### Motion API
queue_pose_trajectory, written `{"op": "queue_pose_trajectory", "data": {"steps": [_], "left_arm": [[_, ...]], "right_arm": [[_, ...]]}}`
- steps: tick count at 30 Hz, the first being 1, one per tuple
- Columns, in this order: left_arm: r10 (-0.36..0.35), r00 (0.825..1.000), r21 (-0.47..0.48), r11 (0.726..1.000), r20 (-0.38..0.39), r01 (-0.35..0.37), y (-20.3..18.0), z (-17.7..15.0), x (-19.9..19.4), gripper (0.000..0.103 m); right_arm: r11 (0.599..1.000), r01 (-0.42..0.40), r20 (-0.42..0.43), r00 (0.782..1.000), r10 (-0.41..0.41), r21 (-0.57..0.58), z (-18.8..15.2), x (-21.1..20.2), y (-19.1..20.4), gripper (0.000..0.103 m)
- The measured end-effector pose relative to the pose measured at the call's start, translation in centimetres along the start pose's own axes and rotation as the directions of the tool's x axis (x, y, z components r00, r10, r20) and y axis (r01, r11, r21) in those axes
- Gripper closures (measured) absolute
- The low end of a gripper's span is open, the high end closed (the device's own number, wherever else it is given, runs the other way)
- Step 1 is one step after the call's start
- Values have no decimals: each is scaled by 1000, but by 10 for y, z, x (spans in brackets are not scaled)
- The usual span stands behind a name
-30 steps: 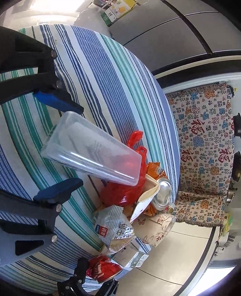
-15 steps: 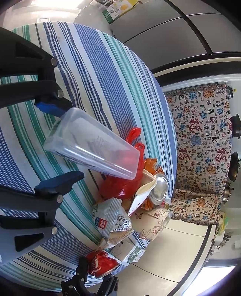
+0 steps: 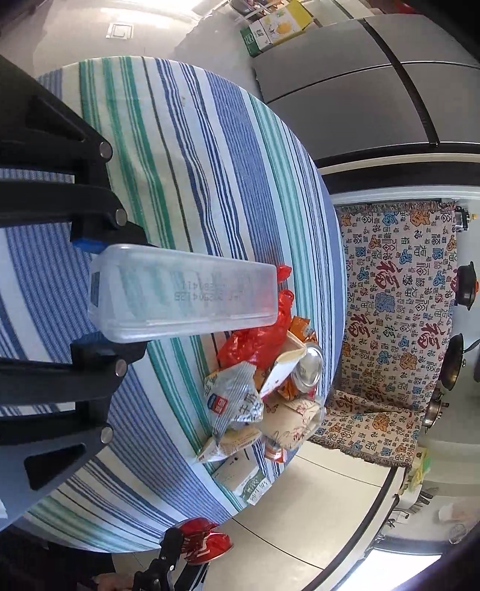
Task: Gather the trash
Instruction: 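Carry the can and box to the blue wastebasket and release both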
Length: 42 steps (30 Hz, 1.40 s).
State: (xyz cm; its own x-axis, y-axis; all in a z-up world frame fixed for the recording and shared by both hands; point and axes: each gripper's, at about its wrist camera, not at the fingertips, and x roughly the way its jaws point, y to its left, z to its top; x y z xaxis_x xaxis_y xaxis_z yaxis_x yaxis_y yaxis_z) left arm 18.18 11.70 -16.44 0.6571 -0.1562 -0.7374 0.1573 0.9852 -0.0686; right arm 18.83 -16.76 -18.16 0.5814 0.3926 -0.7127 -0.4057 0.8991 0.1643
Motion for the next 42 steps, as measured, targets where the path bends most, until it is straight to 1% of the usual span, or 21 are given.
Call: {"op": "queue_pose_trajectory", "data": {"steps": [5, 10, 13, 16, 22, 25, 27, 29, 32, 34, 36, 38, 42], "left_arm": [[15, 999, -20, 1000, 34, -14, -31, -9, -20, 71], [1, 999, -26, 1000, 44, 0, -71, -9, -25, 71], [0, 999, 12, 1000, 50, -1, -100, -4, -25, 71], [-16, 998, 50, 999, 59, 13, -128, 3, -26, 71], [-78, 994, 128, 989, 77, 68, -187, 17, -22, 71], [-126, 990, 157, 981, 69, 114, -217, 21, -17, 71], [-166, 984, 179, 972, 58, 153, -239, 22, -13, 71], [-208, 977, 200, 960, 44, 196, -266, 21, -11, 71], [-283, 959, 233, 934, 15, 272, -307, 23, -4, 71], [-322, 947, 263, 913, -6, 313, -336, 22, 3, 71], [-351, 936, 285, 894, -31, 345, -363, 23, 13, 71], [-390, 918, 284, 875, -70, 393, -388, 24, 28, 71], [-429, 894, 287, 847, -125, 447, -426, 24, 62, 71]], "right_arm": [[1000, 15, 23, 1000, -16, 18, -8, -16, -12, 38], [999, 32, 37, 999, -33, 40, -16, -30, -28, 38], [997, 52, 42, 998, -54, 59, -22, -38, -39, 38], [994, 74, 48, 996, -79, 84, -28, -48, -56, 38], [982, 129, 53, 989, -138, 140, -39, -70, -94, 38], [971, 164, 51, 983, -175, 172, -44, -85, -117, 38], [964, 190, 49, 978, -203, 188, -49, -96, -134, 38], [950, 243, 43, 966, -256, 196, -53, -109, -155, 38], [918, 317, 14, 944, -330, 237, -61, -124, -192, 38], [895, 349, -13, 933, -360, 278, -68, -131, -219, 38], [874, 368, -50, 927, -372, 319, -75, -133, -245, 38], [856, 379, -78, 923, -377, 351, -82, -132, -268, 38], [825, 404, -106, 912, -396, 395, -96, -132, -300, 38]]}}
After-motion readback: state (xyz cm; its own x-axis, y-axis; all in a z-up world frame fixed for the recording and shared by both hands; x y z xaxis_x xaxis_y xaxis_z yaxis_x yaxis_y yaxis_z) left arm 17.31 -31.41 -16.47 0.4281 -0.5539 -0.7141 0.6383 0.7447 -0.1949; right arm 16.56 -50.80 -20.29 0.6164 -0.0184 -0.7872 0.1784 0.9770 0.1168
